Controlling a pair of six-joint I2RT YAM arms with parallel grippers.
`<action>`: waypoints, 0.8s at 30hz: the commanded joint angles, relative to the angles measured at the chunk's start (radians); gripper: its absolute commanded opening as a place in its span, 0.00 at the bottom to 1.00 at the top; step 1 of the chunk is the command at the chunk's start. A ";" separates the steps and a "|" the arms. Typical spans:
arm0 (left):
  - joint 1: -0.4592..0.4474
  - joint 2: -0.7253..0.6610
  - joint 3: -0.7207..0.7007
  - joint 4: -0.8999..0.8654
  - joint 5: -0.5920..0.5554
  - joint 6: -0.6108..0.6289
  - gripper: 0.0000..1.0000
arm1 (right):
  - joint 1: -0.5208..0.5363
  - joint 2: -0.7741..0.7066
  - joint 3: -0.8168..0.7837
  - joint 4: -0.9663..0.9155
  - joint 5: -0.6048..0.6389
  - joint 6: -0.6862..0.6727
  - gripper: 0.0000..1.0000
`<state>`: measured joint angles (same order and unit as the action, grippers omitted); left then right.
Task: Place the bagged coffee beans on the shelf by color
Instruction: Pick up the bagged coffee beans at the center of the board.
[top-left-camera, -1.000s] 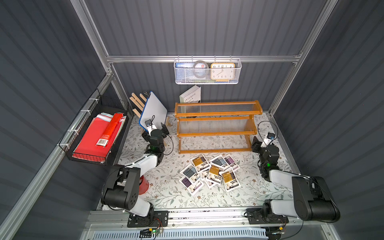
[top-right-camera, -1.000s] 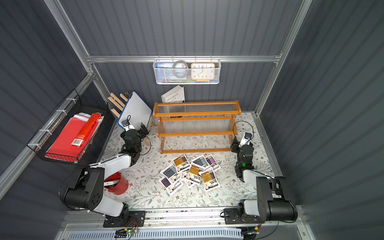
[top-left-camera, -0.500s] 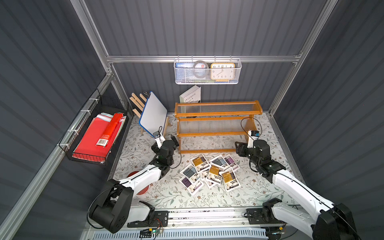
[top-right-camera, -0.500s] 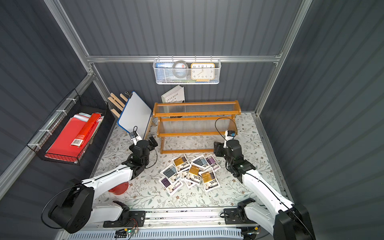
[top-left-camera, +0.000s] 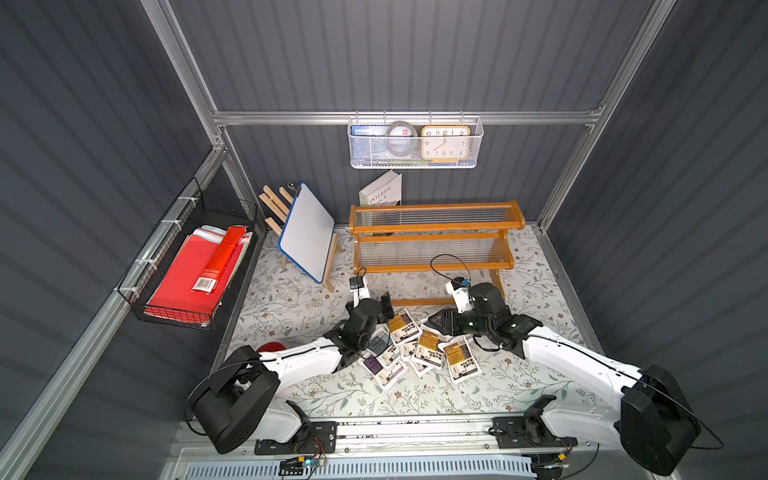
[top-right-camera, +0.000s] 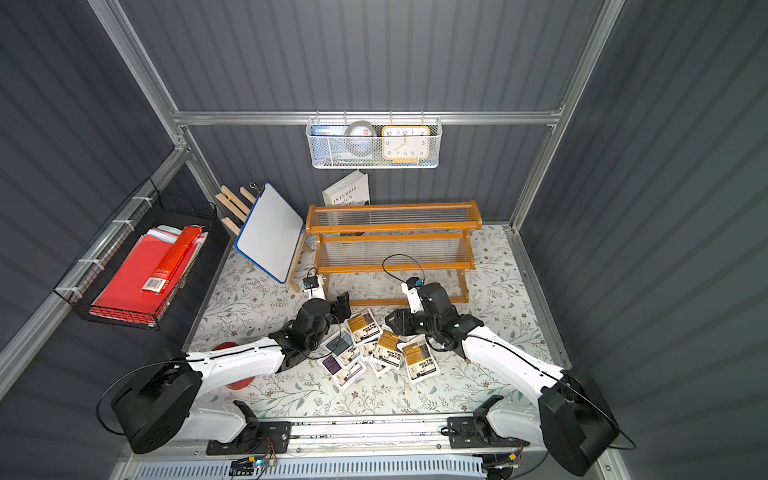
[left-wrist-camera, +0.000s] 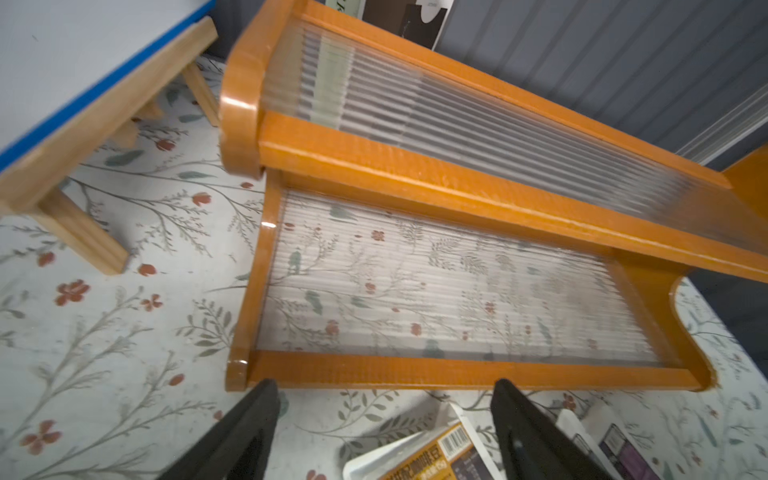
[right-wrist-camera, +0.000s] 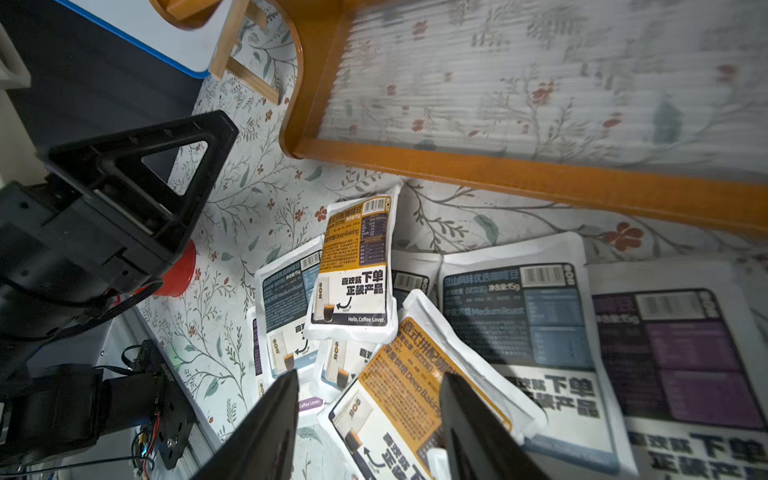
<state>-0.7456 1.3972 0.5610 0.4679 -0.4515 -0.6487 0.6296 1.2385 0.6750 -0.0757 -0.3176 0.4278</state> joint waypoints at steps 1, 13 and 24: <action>-0.001 0.024 -0.034 0.075 0.102 -0.051 0.83 | 0.016 0.043 -0.004 0.068 -0.017 0.035 0.58; -0.001 0.144 -0.042 0.183 0.166 -0.013 0.78 | 0.023 0.177 0.044 0.102 -0.060 -0.022 0.50; -0.001 0.261 0.018 0.213 0.229 -0.026 0.79 | 0.023 0.261 0.064 0.084 -0.140 -0.057 0.48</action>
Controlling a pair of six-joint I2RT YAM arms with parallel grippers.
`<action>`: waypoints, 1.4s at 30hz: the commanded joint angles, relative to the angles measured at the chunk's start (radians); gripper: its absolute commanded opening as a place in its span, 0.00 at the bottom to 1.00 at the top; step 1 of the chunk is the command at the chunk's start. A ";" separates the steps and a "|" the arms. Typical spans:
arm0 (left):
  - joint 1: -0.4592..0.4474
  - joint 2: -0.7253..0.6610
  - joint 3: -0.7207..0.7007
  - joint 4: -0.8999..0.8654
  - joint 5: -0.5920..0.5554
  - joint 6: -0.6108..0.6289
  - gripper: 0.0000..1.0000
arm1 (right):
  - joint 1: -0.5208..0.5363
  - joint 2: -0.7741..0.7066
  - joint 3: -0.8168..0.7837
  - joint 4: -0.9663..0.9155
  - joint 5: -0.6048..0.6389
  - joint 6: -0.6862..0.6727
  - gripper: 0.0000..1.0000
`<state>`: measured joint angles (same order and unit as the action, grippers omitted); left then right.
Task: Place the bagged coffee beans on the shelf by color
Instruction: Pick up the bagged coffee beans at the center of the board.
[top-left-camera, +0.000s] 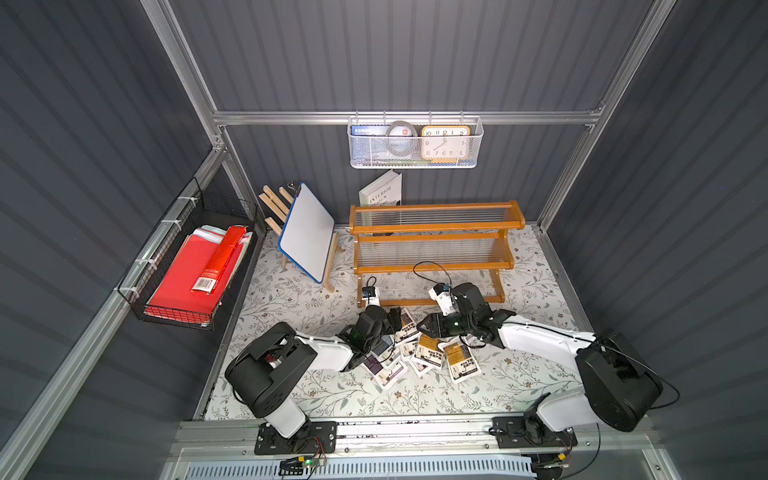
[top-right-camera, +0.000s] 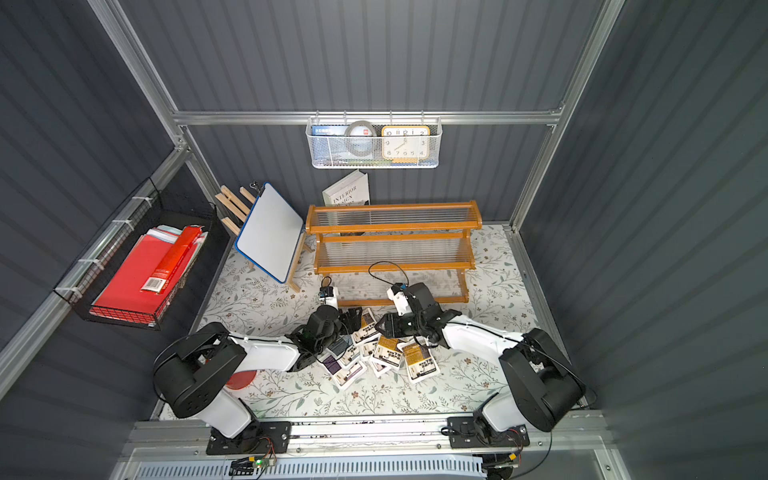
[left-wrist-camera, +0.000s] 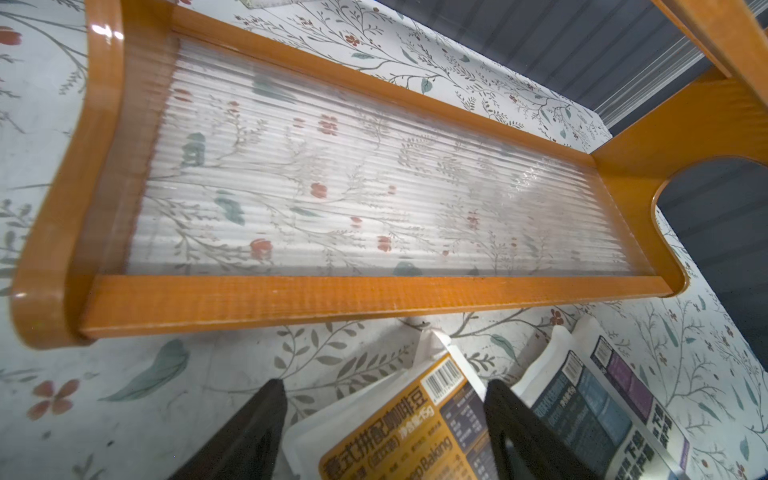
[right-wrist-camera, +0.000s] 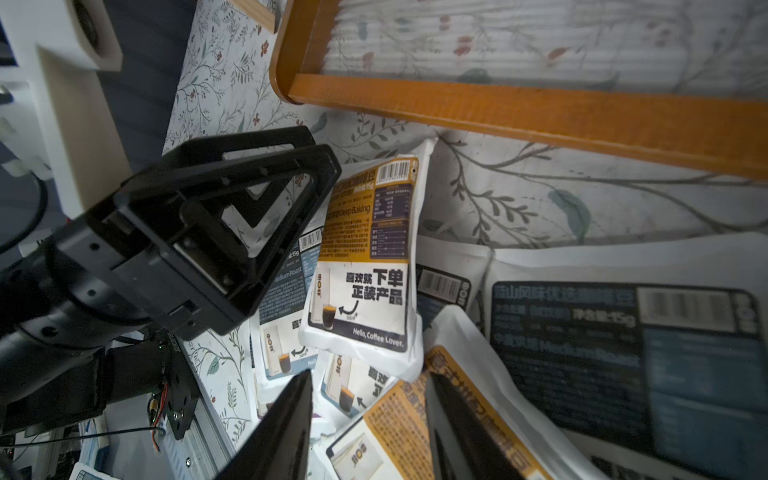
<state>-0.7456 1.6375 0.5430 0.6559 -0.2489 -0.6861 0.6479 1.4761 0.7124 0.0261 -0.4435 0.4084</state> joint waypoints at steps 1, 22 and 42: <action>-0.001 0.029 0.044 0.024 0.030 0.014 0.79 | 0.005 0.030 0.024 -0.016 -0.007 -0.038 0.48; 0.000 0.182 0.122 -0.044 0.123 0.093 0.17 | 0.004 0.126 0.012 0.086 -0.029 -0.073 0.46; 0.000 0.151 0.061 0.000 0.101 0.091 0.16 | 0.003 0.166 0.022 0.103 -0.116 -0.079 0.44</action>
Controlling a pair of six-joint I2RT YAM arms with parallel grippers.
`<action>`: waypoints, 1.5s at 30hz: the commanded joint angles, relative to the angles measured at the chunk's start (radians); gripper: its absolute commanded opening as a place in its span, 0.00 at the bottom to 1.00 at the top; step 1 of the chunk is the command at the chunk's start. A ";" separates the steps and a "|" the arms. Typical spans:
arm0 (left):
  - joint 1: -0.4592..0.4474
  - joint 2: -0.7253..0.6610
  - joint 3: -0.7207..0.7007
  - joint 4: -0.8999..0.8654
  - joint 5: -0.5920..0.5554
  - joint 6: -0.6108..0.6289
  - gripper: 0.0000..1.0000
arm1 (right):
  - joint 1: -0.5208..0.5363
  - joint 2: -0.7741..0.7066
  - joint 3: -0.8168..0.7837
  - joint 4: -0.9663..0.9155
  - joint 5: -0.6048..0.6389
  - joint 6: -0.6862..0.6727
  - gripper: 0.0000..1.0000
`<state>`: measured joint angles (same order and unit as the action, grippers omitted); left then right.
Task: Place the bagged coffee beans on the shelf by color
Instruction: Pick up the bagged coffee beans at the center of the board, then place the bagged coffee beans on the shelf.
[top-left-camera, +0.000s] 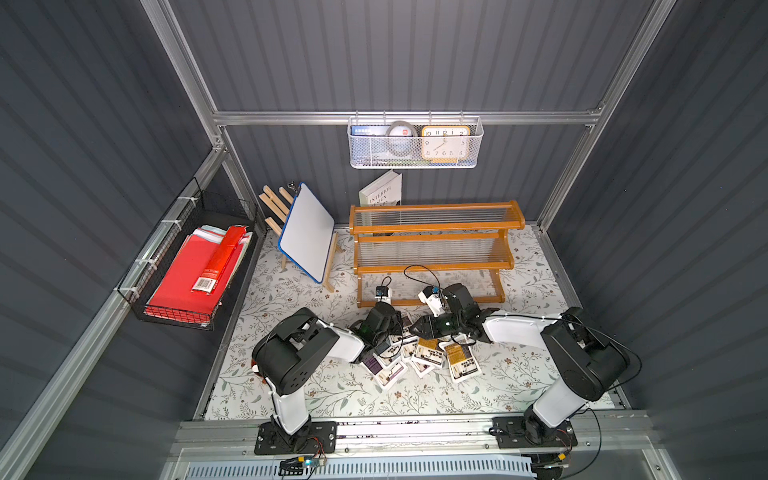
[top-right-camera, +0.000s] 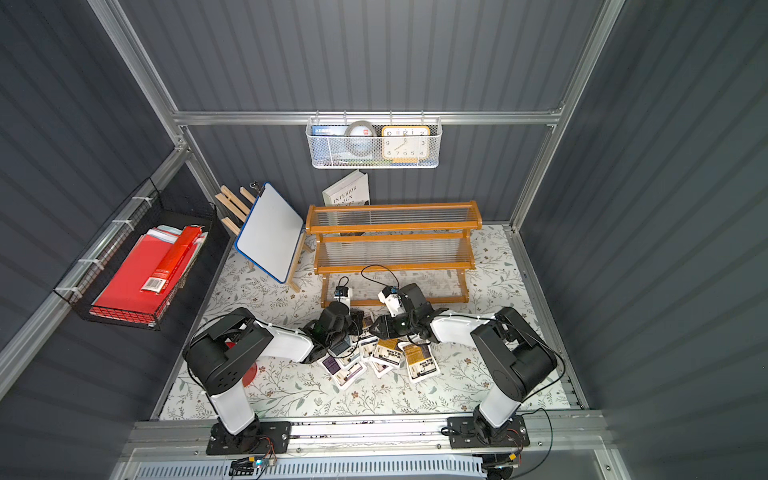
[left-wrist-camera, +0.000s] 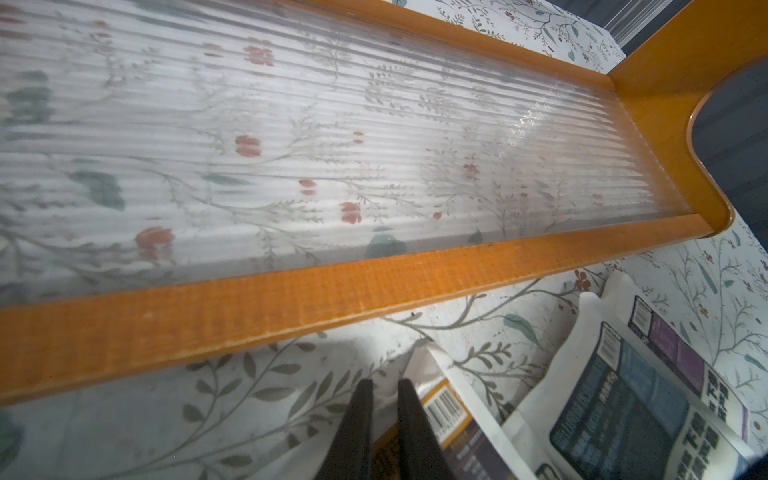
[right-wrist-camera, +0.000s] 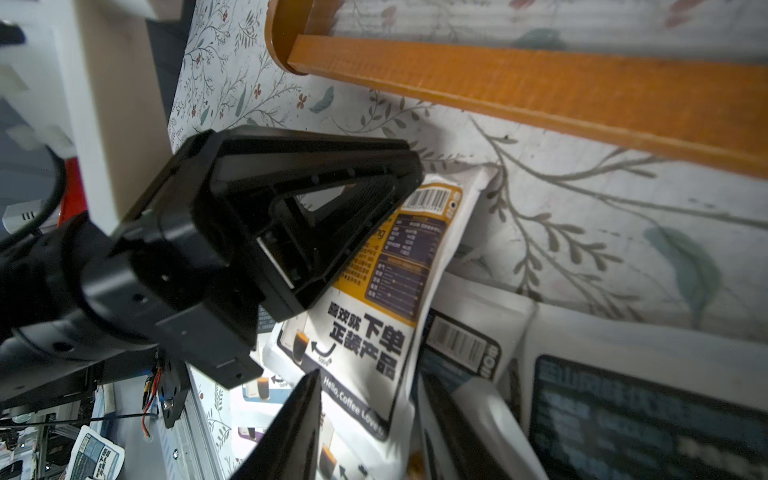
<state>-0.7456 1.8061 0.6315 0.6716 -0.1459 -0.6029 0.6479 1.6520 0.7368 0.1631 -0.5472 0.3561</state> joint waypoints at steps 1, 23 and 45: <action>0.001 -0.020 -0.030 -0.013 -0.002 0.008 0.16 | 0.003 -0.007 -0.002 -0.039 -0.013 -0.030 0.44; 0.083 -0.155 -0.104 0.022 0.048 -0.050 0.69 | -0.007 0.007 -0.022 0.088 -0.075 0.016 0.00; 0.234 -0.687 0.002 -0.199 0.327 -0.079 0.83 | -0.007 -0.493 0.014 0.059 0.138 -0.018 0.00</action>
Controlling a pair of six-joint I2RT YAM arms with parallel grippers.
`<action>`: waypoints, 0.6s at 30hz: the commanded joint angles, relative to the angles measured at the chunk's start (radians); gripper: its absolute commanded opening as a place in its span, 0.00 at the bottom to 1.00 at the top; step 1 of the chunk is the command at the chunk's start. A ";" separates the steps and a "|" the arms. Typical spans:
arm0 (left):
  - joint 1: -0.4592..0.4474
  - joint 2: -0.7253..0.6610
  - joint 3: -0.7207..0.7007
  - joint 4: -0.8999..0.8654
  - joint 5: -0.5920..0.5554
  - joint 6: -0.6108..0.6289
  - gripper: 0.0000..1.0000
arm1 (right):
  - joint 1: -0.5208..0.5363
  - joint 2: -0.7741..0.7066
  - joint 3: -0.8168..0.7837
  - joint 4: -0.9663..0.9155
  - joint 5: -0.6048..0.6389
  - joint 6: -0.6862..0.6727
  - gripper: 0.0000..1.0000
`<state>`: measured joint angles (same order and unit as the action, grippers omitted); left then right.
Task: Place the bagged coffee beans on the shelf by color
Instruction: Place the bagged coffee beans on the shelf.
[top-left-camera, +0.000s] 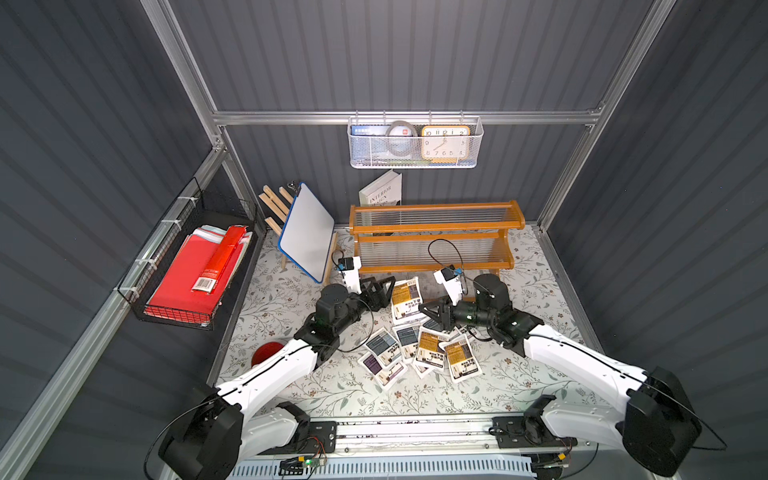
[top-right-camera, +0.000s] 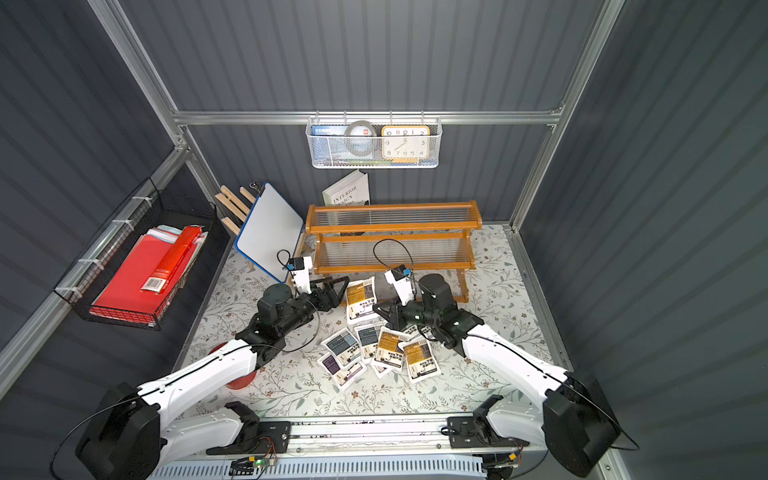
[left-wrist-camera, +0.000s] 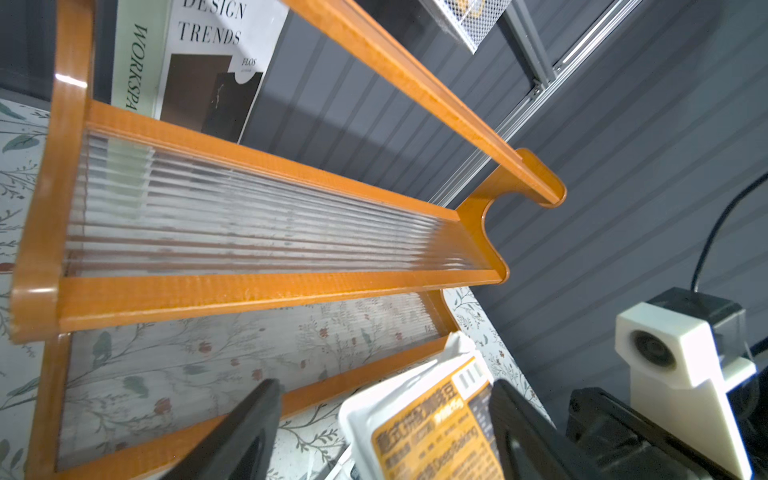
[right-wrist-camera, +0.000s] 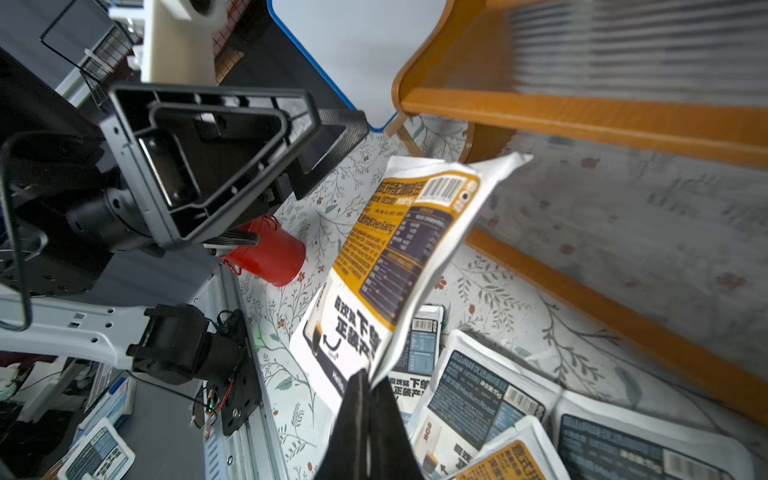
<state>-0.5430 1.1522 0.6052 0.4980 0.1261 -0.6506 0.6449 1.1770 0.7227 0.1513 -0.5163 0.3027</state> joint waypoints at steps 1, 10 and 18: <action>0.043 -0.041 0.034 -0.023 0.070 -0.039 0.83 | -0.004 -0.020 0.035 0.095 0.126 0.041 0.00; 0.106 0.024 0.153 0.048 0.285 -0.034 0.81 | -0.006 0.121 0.259 0.064 0.122 0.031 0.00; 0.107 0.027 0.160 0.136 0.303 -0.054 0.68 | -0.021 0.267 0.475 0.021 0.052 0.009 0.00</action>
<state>-0.4370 1.1702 0.7387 0.5648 0.3889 -0.6983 0.6296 1.4078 1.1206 0.1921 -0.4103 0.3321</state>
